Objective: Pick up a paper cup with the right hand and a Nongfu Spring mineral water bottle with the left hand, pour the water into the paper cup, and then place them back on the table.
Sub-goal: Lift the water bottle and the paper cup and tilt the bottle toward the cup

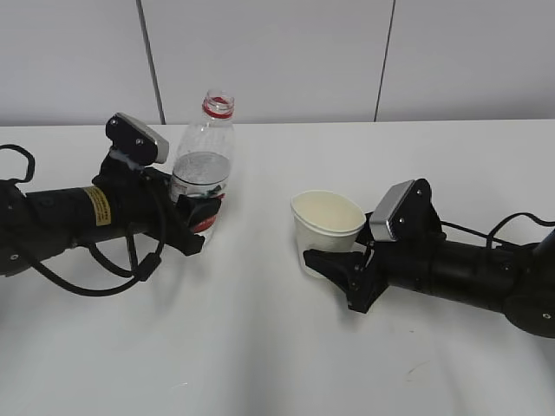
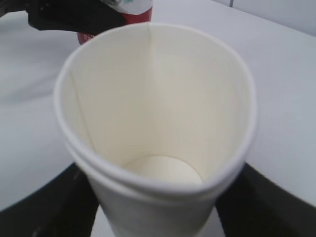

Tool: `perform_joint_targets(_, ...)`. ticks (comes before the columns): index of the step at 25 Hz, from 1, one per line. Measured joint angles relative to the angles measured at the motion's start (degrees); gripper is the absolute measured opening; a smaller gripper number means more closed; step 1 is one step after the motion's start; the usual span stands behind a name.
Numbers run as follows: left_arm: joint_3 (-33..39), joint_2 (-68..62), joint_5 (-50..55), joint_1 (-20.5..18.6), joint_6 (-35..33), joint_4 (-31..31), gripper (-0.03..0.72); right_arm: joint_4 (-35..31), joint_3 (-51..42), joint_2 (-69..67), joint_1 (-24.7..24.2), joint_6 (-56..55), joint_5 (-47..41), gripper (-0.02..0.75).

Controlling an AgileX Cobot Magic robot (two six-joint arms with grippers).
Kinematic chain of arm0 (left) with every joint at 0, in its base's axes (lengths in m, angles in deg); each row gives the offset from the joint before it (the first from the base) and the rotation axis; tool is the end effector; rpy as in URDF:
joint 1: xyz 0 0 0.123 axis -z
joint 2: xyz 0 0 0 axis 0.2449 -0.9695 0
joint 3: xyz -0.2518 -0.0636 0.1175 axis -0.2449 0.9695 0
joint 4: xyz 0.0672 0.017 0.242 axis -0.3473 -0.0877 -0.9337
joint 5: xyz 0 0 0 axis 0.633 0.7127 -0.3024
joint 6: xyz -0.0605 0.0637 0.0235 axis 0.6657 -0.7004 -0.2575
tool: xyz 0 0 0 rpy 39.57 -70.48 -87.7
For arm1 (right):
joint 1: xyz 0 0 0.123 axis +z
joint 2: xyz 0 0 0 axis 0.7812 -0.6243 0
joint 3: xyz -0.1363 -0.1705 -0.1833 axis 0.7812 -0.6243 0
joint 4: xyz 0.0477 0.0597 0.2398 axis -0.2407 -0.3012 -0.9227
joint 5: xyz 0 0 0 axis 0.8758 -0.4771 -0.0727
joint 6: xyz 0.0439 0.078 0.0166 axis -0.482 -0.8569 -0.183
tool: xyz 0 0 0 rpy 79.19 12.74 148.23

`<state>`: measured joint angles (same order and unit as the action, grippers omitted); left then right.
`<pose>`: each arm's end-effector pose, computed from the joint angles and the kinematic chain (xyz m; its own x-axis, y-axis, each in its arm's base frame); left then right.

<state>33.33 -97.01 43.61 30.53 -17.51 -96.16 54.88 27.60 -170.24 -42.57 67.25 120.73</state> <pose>0.3368 -0.1385 0.1209 -0.2188 0.3418 -0.9140 0.7137 0.6947 0.0889 0.3232 0.1074 0.0794 -0.1086 -0.2574 -0.9602 -0.7672 0.6359 -0.0837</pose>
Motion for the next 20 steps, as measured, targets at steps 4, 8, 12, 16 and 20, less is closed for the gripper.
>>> perform_joint_targets(4, -0.22, 2.13, 2.69, 0.00, -2.39, -0.36, 0.320, 1.13, 0.00, 0.24, 0.00, -1.29, -0.26, 0.496)
perform_joint_targets(8, -3.11, 2.44, 6.98, 0.00, -3.84, -2.48, 0.319, 2.38, 0.00, 0.72, 0.00, -2.49, -0.64, 0.496)
perform_joint_targets(12, -6.84, 2.44, 11.81, 0.19, -4.21, -7.11, 0.319, 2.70, 0.83, 1.04, 0.00, -4.77, -1.59, 0.495)
perform_joint_targets(16, -10.62, 2.44, 17.12, 1.26, -4.21, -10.70, 0.319, 4.88, 2.91, 1.25, 0.00, -7.81, -3.76, 0.496)
perform_joint_targets(20, -13.44, 2.44, 22.26, 2.49, -4.32, -13.87, 0.314, 6.48, 5.21, 1.25, 0.00, -9.36, -5.24, 0.495)
